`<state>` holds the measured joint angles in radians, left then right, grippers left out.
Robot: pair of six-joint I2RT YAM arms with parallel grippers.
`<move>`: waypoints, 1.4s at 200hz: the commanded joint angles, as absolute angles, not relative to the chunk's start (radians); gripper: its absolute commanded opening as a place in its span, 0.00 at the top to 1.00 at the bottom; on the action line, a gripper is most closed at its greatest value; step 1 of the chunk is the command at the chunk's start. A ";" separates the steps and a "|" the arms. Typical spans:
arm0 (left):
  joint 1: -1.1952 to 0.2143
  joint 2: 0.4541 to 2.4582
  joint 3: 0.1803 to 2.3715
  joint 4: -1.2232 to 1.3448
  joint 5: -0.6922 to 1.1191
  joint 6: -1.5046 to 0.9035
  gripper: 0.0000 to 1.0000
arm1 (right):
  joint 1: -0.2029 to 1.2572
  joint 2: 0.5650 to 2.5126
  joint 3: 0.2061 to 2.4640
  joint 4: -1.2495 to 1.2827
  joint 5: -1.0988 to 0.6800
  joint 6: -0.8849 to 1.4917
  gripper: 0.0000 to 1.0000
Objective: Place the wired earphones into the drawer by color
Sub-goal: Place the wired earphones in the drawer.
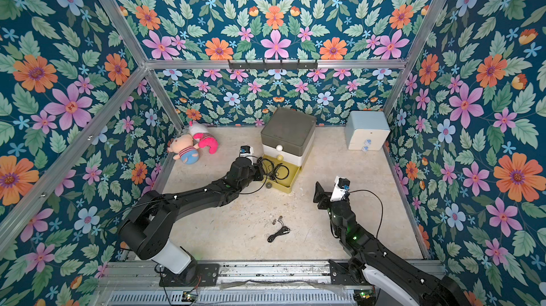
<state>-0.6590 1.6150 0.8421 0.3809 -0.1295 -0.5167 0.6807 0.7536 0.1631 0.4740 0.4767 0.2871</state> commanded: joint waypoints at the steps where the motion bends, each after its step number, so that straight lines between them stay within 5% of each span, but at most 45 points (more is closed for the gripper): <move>1: -0.651 1.634 0.856 0.429 -0.094 -0.500 1.00 | 0.681 0.757 0.164 0.502 0.488 0.276 0.15; 126: -0.643 1.724 0.902 0.426 -0.068 -0.495 1.00 | 0.682 0.767 0.165 0.506 0.492 0.273 0.15; 159: -0.643 1.711 0.903 0.405 -0.052 -0.495 0.59 | 0.681 0.767 0.164 0.506 0.492 0.273 0.15; 216: -0.643 1.604 0.856 0.381 -0.064 -0.503 0.38 | 0.681 0.765 0.166 0.503 0.491 0.273 0.15; 259: -0.641 1.442 0.763 0.335 -0.093 -0.513 0.07 | 0.681 0.772 0.182 0.481 0.467 0.269 0.14; 280: -0.628 1.356 0.724 0.282 -0.078 -0.518 0.01 | 0.681 0.770 0.198 0.447 0.452 0.267 0.14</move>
